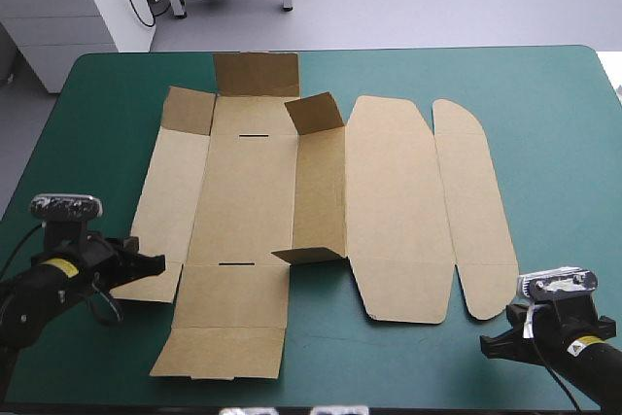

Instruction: Fold the box

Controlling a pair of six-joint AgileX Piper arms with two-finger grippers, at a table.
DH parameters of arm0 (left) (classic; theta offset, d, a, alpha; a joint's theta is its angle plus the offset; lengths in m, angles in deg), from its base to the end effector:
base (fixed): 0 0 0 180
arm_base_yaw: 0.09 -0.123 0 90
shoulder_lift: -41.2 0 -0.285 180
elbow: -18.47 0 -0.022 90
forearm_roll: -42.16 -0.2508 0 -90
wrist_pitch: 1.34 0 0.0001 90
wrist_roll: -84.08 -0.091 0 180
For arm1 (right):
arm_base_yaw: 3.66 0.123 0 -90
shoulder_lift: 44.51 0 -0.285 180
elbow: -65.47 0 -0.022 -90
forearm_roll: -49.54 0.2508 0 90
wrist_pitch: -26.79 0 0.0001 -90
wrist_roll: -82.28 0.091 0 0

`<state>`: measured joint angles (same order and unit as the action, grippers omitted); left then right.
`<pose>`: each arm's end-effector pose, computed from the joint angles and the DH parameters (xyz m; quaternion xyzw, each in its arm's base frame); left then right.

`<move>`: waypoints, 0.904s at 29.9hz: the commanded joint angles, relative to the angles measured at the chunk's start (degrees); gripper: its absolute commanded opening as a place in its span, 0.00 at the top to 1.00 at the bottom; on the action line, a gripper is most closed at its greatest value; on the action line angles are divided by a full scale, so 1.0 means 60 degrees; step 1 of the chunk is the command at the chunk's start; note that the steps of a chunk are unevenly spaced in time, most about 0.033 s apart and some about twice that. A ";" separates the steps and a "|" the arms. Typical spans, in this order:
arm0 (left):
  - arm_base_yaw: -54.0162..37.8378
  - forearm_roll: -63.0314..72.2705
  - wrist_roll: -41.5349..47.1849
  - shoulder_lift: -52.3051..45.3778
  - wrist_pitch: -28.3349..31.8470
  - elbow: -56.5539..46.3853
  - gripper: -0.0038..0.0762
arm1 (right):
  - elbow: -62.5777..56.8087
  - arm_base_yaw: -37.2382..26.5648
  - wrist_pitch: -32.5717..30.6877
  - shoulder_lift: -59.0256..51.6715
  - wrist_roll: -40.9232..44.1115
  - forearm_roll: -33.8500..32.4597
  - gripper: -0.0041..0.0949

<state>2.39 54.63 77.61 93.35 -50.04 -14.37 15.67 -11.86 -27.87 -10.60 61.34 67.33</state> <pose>0.1379 -0.0208 0.3305 0.0376 0.9139 -0.0895 0.3942 0.0729 0.0124 0.2668 -0.0639 0.9221 0.0566 0.3774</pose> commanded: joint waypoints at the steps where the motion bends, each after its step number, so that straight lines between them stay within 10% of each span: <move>1: 0.0073 0.0098 0.0012 0.1089 0.0710 0.0831 0.96 | 0.0207 0.0022 0.0454 0.0065 -0.0108 -0.0024 0.94; 13: -0.1039 0.0651 -0.0411 0.4978 0.0355 0.3163 0.96 | 0.0207 0.0022 0.0365 0.0065 -0.0091 -0.0024 0.94; 27: -0.5111 0.5023 -0.4205 0.7007 -0.2855 0.4090 0.96 | 0.0207 0.0022 0.0365 0.0065 -0.0091 -0.0024 0.94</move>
<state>-25.21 77.95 56.83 135.18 -63.33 8.43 15.67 -11.86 -28.05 -10.60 61.18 66.51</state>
